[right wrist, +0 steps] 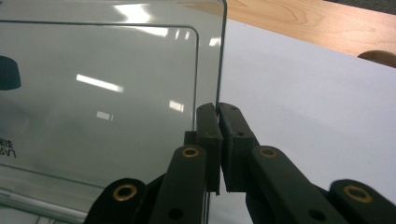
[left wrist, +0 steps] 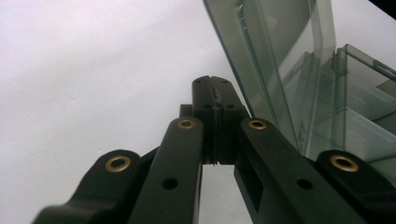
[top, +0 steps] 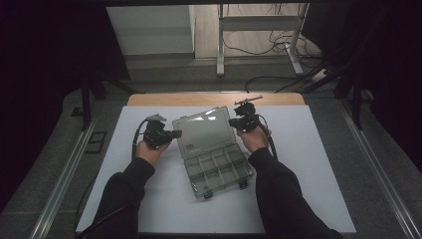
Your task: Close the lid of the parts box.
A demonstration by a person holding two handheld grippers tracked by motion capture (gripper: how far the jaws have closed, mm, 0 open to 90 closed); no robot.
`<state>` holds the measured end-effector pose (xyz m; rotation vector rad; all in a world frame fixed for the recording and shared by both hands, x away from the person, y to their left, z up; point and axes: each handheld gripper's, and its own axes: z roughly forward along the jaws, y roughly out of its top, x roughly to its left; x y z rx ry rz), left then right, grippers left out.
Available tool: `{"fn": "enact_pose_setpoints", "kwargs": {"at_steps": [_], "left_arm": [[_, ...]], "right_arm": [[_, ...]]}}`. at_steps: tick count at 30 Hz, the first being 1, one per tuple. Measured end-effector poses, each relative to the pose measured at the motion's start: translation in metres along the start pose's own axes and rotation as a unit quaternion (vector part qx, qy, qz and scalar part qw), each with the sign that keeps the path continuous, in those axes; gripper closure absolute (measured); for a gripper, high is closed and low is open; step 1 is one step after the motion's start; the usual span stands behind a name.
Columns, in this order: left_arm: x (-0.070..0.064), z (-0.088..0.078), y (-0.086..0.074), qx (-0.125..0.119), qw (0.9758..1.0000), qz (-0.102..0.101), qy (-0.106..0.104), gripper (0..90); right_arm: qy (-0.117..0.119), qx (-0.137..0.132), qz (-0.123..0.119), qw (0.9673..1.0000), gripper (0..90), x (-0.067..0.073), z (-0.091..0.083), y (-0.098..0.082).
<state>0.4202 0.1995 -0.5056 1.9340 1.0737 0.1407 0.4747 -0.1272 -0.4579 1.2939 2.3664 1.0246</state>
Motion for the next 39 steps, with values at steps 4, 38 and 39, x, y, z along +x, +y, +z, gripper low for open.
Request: {"fn": "enact_pose_setpoints", "kwargs": {"at_steps": [4,38,39], "left_arm": [[-0.005,-0.005,0.002,-0.004,1.0,0.004,-0.004,89.5],[-0.034,-0.031,0.0,-0.001,0.9996,0.013,-0.027,89.4],[-0.035,-0.031,0.0,-0.001,0.9995,0.013,-0.028,89.4]], "right_arm": [[0.006,-0.002,-0.006,1.0,85.8,0.0,-0.006,-0.001],[0.049,-0.01,-0.028,0.9984,85.1,-0.002,-0.051,-0.022],[0.048,-0.01,-0.027,0.9984,85.1,-0.001,-0.052,-0.023]]}}
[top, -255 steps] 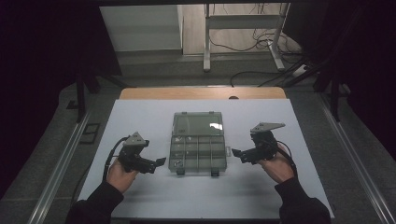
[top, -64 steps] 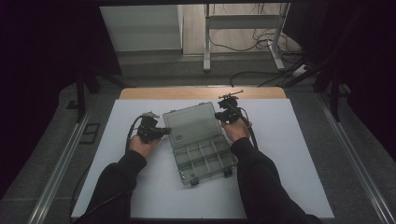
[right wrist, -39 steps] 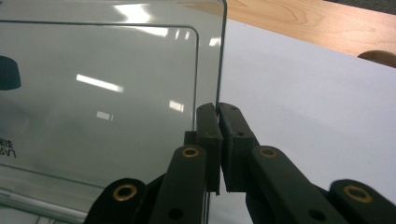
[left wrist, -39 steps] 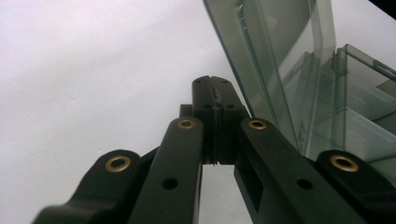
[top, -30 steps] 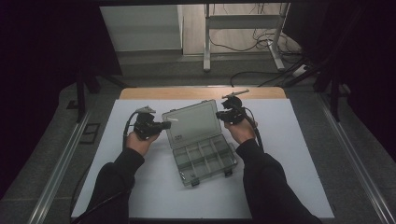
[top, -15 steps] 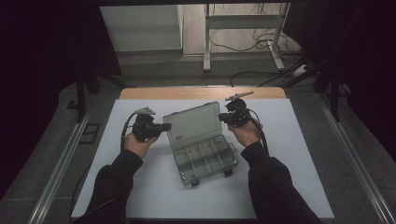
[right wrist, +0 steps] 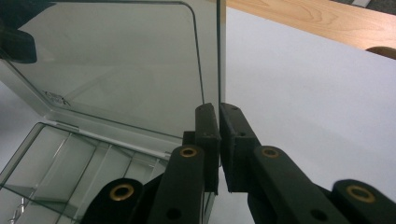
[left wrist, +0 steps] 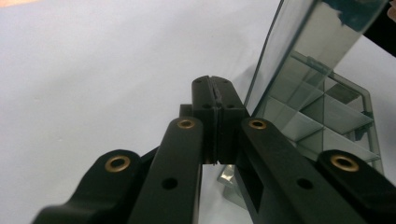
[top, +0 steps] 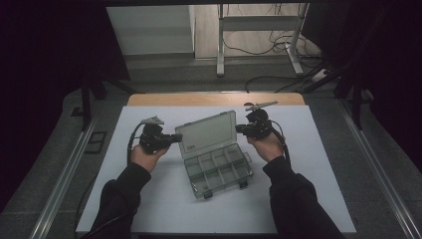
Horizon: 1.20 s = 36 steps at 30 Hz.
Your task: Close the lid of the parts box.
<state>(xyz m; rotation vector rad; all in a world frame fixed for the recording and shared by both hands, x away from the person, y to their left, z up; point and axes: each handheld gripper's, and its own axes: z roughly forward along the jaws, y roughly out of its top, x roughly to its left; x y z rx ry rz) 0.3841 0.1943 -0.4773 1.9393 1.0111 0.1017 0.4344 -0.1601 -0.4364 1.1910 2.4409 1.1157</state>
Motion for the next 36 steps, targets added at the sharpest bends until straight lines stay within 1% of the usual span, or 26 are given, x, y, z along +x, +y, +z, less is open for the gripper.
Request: {"fn": "enact_pose_setpoints", "kwargs": {"at_steps": [14,20,27,36], "left_arm": [[-0.014,-0.002,-0.001,0.002,0.9999,0.009,-0.006,89.4],[-0.021,-0.003,-0.003,0.003,0.9999,0.012,-0.008,89.4],[-0.028,-0.006,-0.006,0.003,0.9998,0.016,-0.011,89.3],[-0.038,-0.009,-0.01,0.004,0.9996,0.022,-0.017,89.1]], "right_arm": [[0.006,-0.004,-0.004,1.0,85.0,0.0,-0.014,-0.01],[0.008,-0.005,-0.009,0.9999,85.6,0.002,-0.018,-0.014],[0.007,-0.004,-0.016,0.9998,88.6,0.004,-0.024,-0.019],[0.011,-0.003,-0.015,0.9998,88.7,0.004,-0.033,-0.026]]}}
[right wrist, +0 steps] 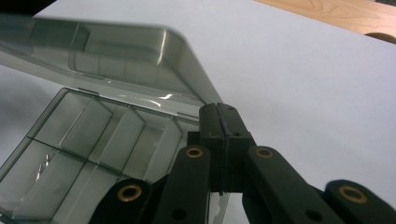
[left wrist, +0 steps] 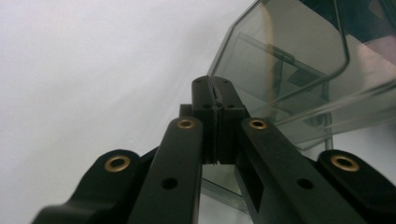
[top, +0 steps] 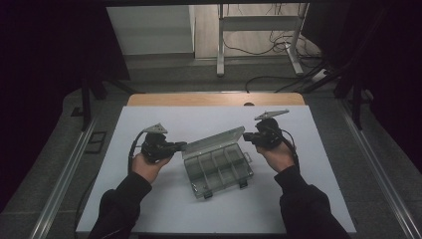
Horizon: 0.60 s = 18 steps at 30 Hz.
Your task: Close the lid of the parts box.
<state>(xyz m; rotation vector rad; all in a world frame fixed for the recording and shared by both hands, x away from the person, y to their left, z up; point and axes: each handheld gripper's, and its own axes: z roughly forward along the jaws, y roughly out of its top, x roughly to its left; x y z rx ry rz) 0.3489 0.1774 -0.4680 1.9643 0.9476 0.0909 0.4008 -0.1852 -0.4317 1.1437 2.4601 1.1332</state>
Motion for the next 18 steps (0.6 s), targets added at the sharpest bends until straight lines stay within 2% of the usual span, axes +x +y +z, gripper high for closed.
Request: {"fn": "enact_pose_setpoints", "kwargs": {"at_steps": [13,18], "left_arm": [[-0.017,-0.002,-0.009,0.01,0.9998,0.01,-0.014,87.6],[-0.023,-0.001,-0.013,0.021,0.9995,0.02,-0.015,87.0]], "right_arm": [[0.002,-0.008,-0.008,0.9999,88.7,-0.001,-0.017,-0.012],[0.003,-0.011,-0.011,0.9999,88.6,-0.001,-0.021,-0.016]]}}
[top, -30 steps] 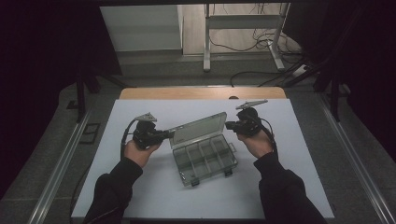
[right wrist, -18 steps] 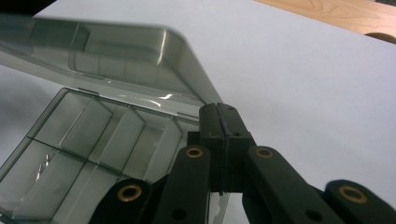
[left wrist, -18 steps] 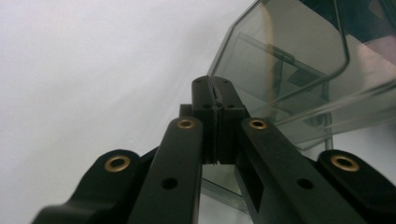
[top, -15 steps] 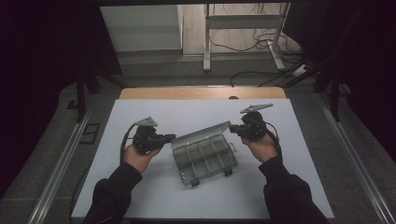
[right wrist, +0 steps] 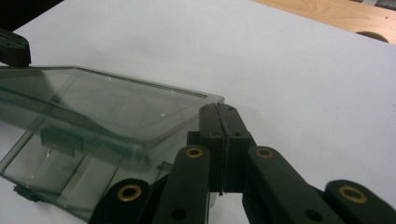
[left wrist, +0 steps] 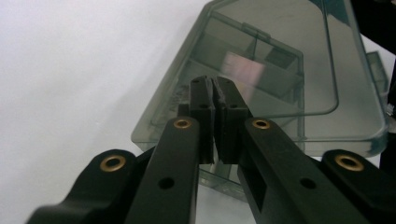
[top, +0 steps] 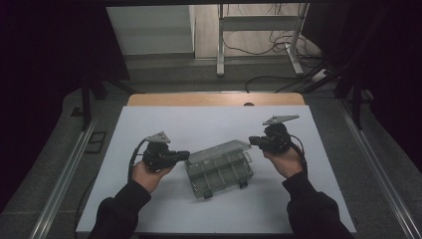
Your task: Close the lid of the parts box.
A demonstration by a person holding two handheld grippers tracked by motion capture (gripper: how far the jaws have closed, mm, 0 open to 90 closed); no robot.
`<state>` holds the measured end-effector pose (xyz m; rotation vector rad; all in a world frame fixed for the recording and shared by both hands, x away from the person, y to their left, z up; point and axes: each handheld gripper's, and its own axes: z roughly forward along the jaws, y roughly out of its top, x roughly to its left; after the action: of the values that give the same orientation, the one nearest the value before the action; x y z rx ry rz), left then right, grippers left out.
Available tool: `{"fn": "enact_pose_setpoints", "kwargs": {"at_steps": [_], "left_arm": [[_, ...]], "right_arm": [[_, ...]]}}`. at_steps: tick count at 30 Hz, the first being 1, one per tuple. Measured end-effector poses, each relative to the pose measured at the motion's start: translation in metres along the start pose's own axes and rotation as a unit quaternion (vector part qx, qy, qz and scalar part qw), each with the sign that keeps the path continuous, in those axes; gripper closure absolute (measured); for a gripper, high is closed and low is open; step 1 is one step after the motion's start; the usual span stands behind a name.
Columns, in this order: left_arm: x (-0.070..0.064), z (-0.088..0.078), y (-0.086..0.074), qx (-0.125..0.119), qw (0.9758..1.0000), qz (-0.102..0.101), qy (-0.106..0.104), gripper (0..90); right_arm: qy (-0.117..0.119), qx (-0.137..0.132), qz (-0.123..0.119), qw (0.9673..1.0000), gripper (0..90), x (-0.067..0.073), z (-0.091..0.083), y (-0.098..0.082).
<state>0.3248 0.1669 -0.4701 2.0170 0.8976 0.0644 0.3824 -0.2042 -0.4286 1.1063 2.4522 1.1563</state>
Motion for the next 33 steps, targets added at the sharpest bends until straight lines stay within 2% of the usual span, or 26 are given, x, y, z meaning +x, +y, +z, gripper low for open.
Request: {"fn": "enact_pose_setpoints", "kwargs": {"at_steps": [9,18,23,33], "left_arm": [[-0.009,0.002,-0.007,0.012,0.9999,0.005,0.002,86.9],[-0.02,0.006,-0.014,0.029,0.9995,0.013,0.009,86.4],[-0.022,0.008,-0.019,0.034,0.9993,0.01,0.012,86.4],[-0.028,0.013,-0.026,0.04,0.9988,0.011,0.027,85.8]], "right_arm": [[0.01,-0.007,-0.011,0.9999,88.2,0.007,-0.005,-0.008],[0.022,-0.002,-0.024,0.9995,88.0,0.016,-0.011,-0.021],[0.025,0.004,-0.028,0.9993,88.0,0.018,-0.012,-0.03],[0.027,0.028,-0.055,0.9977,88.6,0.028,-0.006,-0.048]]}}
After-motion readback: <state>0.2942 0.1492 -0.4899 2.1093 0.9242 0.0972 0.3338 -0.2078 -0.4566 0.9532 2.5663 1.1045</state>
